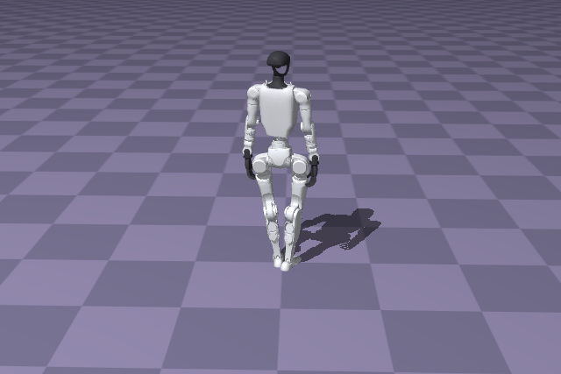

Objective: In place motions

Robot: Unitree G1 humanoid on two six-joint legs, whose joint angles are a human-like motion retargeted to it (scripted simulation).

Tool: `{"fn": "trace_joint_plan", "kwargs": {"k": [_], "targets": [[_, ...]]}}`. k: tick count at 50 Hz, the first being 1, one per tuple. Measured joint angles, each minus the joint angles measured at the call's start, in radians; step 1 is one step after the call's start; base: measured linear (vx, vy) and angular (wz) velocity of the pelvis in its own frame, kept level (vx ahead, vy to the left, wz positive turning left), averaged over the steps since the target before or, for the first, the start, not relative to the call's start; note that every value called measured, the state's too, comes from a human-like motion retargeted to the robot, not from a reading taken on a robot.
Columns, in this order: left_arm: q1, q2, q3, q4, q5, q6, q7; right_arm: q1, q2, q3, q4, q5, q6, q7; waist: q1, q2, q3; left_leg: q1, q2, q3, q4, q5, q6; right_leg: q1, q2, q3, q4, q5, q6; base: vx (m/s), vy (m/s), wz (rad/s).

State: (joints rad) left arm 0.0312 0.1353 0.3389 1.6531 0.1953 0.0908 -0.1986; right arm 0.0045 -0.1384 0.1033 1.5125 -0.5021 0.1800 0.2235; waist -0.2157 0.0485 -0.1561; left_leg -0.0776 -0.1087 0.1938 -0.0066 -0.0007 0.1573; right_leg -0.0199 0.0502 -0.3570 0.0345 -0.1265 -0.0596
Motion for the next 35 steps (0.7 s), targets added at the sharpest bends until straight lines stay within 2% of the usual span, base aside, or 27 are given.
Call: {"fn": "trace_joint_plan", "kwargs": {"k": [35], "targets": [[0.002, -0.003, 0.002, 0.0, -0.004, 0.0, -0.001, 0.002, 0.001, 0.002, -0.001, 0.0, 0.0, -0.001, -0.002, 0.001, -0.001, -0.002, -0.001, -0.004, 0.0, 0.001, 0.0, -0.002, -0.001, -0.003, -0.001, -0.001, 0.0, 0.0, 0.0, 0.0]]}}
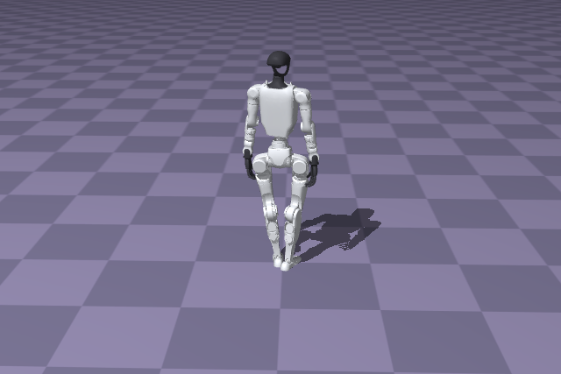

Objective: In place motions

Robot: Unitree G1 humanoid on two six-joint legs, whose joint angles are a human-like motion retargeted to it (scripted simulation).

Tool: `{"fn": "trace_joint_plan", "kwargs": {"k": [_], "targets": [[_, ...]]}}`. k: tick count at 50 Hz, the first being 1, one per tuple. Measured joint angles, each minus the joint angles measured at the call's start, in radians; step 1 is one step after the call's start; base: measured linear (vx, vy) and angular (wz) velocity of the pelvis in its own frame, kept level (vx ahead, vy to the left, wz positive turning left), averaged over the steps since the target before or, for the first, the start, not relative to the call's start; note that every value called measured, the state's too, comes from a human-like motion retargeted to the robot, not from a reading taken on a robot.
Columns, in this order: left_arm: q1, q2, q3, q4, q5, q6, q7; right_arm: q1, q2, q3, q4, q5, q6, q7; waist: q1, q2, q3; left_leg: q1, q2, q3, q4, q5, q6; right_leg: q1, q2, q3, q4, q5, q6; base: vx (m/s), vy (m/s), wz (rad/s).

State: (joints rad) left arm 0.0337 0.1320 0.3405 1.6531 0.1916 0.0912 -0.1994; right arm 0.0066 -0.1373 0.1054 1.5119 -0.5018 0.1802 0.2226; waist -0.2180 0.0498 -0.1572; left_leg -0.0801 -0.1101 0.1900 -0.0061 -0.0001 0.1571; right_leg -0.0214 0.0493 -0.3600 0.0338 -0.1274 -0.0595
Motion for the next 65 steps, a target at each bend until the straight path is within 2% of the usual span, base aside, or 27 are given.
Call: {"fn": "trace_joint_plan", "kwargs": {"k": [65], "targets": [[0.003, -0.005, 0.0, -0.001, -0.005, 0.0, 0.001, 0.006, 0.004, 0.001, 0.0, 0.004, 0.0, -0.001, -0.01, -0.008, -0.004, -0.006, 0.006, -0.017, 0.012, 0.002, -0.012, 0.005, 0.0, -0.017, -0.002, -0.006, -0.005, 0.0, 0.0, 0.0]]}}
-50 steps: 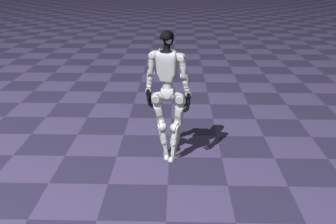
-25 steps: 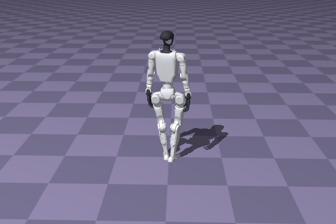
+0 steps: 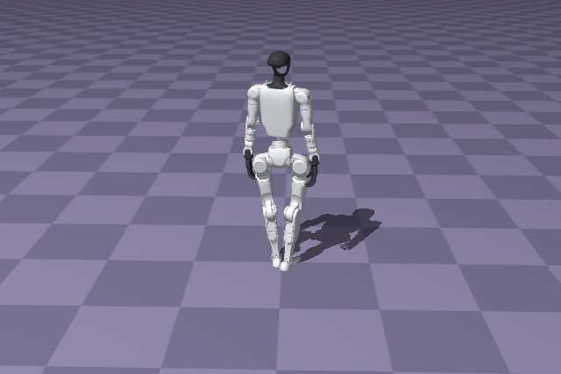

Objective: In place motions

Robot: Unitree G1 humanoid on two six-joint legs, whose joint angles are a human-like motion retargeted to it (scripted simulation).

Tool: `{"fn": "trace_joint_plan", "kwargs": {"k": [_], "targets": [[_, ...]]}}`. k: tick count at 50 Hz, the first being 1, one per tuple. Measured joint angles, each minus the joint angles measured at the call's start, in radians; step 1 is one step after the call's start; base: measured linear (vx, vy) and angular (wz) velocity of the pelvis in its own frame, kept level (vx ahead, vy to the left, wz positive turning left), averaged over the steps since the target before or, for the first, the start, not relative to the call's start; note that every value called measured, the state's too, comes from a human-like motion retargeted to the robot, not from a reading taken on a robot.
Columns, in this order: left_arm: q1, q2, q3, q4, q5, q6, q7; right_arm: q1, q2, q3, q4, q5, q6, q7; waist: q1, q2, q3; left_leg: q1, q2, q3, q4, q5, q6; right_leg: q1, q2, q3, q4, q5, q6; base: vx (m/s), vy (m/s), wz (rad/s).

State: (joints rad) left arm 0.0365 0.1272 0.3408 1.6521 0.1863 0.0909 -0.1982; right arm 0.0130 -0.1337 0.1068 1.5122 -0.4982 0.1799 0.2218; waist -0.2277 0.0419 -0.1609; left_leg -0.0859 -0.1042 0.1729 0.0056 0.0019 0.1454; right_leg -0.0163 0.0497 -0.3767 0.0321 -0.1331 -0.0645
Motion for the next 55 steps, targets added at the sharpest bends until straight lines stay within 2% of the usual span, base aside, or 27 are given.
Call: {"fn": "trace_joint_plan", "kwargs": {"k": [20, 31, 37, 40, 44, 55], "targets": [[0.0, -0.003, -0.002, 0.0, -0.004, 0.001, -0.001, 0.002, 0.0, 0.001, 0.0, -0.001, 0.001, -0.002, -0.004, 0.005, 0.001, -0.006, 0.001, -0.003, 0.007, 0.0, -0.004, 0.001, -0.004, -0.007, -0.002, 0.001, 0.0, 0.0, 0.0, 0.0], [-0.053, -0.008, -0.017, -0.01, -0.004, 0.005, -0.002, 0.024, -0.013, -0.013, 0.026, 0.024, 0.002, -0.016, 0.052, 0.004, 0.002, -0.04, -0.01, -0.025, 0.032, 0.008, -0.006, 0.004, -0.023, -0.071, 0.005, -0.009, 0.014, 0.0, 0.04, 0.22], [-0.133, -0.013, -0.031, -0.035, -0.005, 0.003, -0.016, 0.044, -0.036, -0.017, 0.062, 0.07, 0.002, -0.024, 0.235, -0.018, 0.022, -0.069, -0.01, 0.006, 0.05, 0.02, -0.015, 0.003, -0.048, -0.068, 0.043, -0.036, 0.032, 0.0, 0.17, 0.23], [-0.167, -0.015, -0.056, -0.059, -0.006, 0.001, -0.033, 0.044, -0.045, -0.026, 0.092, 0.069, 0.014, -0.027, 0.222, -0.028, 0.028, -0.095, -0.047, -0.079, 0.052, 0.056, -0.018, 0.036, -0.054, -0.197, 0.02, -0.053, 0.042, -0.01, 0.19, 2.28], [-0.204, -0.002, -0.092, -0.085, 0.01, -0.002, -0.052, 0.046, -0.061, -0.012, 0.107, 0.049, 0.018, -0.039, 0.267, -0.042, 0.044, -0.111, -0.079, -0.135, 0.046, 0.091, -0.036, 0.063, -0.071, -0.322, 0.039, -0.091, 0.071, 0.0, 0.23, 2.18], [-0.27, 0.074, -0.101, -0.068, 0.053, 0.014, -0.106, 0.001, -0.09, -0.018, 0.038, 0.008, 0.009, -0.066, 0.561, -0.11, 0.203, -0.089, -0.152, -0.204, 0.037, 0.111, -0.139, 0.169, -0.114, -0.576, 0.088, -0.182, 0.129, -0.12, 0.23, 1.56]]}}
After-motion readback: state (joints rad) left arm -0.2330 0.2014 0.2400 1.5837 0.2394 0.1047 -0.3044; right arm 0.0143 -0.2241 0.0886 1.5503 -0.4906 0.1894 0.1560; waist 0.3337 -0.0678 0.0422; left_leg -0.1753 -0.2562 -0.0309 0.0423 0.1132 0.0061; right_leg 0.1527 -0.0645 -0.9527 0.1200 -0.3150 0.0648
